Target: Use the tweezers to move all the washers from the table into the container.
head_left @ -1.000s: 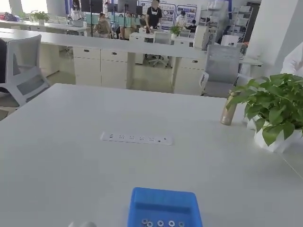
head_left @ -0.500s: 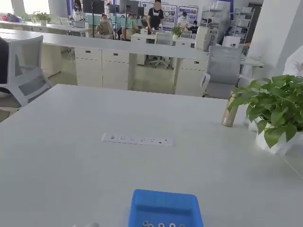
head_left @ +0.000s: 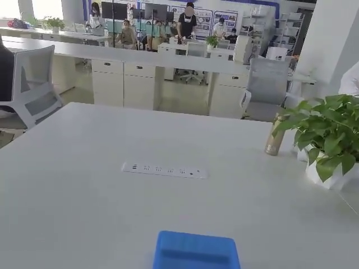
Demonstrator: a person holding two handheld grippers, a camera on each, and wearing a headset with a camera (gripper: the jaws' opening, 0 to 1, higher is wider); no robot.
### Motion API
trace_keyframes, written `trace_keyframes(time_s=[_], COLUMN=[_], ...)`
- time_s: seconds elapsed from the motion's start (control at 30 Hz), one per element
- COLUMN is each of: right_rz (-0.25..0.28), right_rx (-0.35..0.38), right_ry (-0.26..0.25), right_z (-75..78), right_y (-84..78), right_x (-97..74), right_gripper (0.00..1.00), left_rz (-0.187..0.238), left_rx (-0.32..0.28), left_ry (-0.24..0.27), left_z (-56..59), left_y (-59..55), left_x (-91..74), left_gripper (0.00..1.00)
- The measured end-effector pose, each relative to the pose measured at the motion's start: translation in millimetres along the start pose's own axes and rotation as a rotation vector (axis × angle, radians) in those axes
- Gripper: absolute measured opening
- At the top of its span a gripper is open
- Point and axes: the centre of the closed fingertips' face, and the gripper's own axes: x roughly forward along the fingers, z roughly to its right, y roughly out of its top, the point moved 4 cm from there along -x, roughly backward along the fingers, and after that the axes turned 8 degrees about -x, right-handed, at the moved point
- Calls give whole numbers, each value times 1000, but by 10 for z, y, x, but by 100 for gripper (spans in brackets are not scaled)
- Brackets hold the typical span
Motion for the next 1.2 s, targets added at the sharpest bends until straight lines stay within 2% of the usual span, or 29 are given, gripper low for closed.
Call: trace_keyframes(time_s=[0.43, 0.63, 0.9, 1.03, 1.2], right_rz=[3, -14, 4, 18, 35], right_rx=[28, -7, 26, 52, 80], right_ry=[2, -4, -20, -21, -35], right_z=[-10, -29, -35, -44, -31], right_y=[-4, 13, 19, 27, 25], right_x=[55, 78, 71, 83, 57], right_gripper=[9, 8, 8, 8, 8], left_rz=[-52, -69, -93, -132, -161], left_rx=[28, 48, 71, 99, 116], left_ry=[9, 16, 30, 45, 62], left_z=[-5, 15, 8, 9, -13], left_y=[-51, -23, -52, -90, -122], left_x=[88, 122, 138, 158, 163], left_gripper=[0, 0, 0, 0, 0])
